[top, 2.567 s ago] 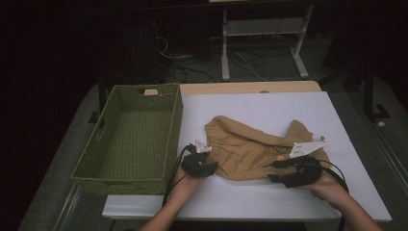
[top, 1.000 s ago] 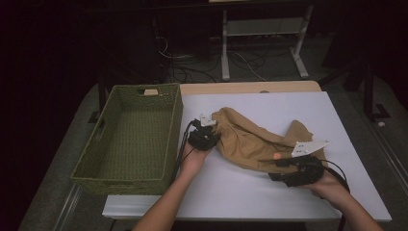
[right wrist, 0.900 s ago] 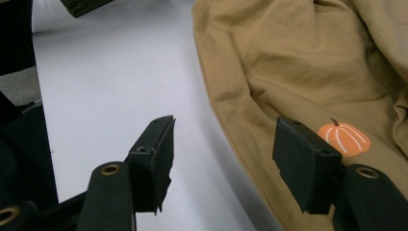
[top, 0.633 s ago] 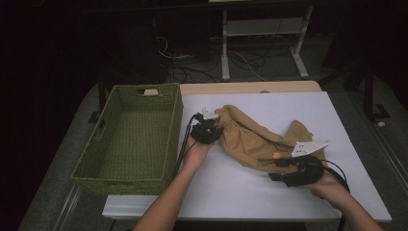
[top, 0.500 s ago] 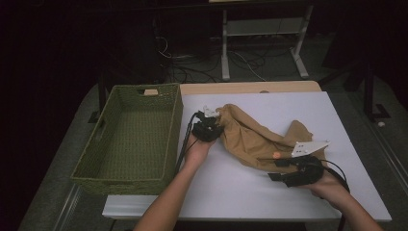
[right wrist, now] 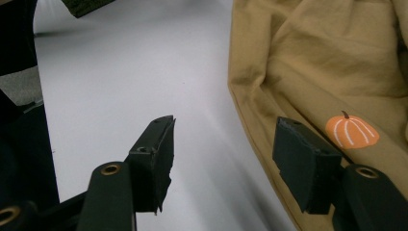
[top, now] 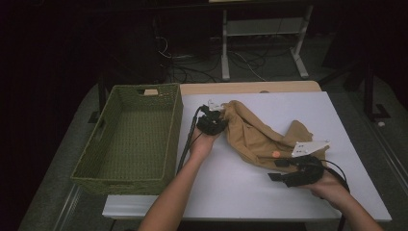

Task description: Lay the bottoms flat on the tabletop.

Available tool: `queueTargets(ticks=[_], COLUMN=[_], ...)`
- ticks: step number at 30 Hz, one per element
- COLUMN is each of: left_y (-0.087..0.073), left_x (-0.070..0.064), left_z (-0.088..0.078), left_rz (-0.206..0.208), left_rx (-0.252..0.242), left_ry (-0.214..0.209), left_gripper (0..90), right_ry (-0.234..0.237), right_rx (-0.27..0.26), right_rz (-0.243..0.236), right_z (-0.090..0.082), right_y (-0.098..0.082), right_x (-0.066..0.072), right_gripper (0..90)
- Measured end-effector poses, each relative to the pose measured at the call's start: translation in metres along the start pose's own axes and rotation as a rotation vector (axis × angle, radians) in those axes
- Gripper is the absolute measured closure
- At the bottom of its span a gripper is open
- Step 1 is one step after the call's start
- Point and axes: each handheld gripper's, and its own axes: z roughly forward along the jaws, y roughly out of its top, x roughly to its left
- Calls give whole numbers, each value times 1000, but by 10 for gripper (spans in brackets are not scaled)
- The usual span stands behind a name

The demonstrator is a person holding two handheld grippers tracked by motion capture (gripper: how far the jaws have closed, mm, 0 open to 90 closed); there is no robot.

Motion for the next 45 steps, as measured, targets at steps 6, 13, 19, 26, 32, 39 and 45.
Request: queueTargets(ticks=[6,13,19,26,32,39,45], left_y=[6,15,20,25,28,28,29], left_x=[2,3,5,8,9,9,7], left_z=[7,17,26,36,41,30,15], left_rz=[12,16,13,18,10,-2,4], left_rx=[1,0,-3,-3,-6,-31,-48], left_ry=[-6,-8,-11,-10,-11,3,17], left_gripper=[802,800,800,799,797,667,447], right_ry=[0,2,4,6,6,2,1], right_rx=[-1,-2,0,0,2,-2,-5], right_rz=[-1,-3,-4,-3,-5,-1,0], right_z=[0,1,1,1,2,0,0], right_y=[0,0,0,1,1,0,1], right_x=[0,1,0,1,1,0,0], right_gripper=[399,399,399,400,400,400,400])
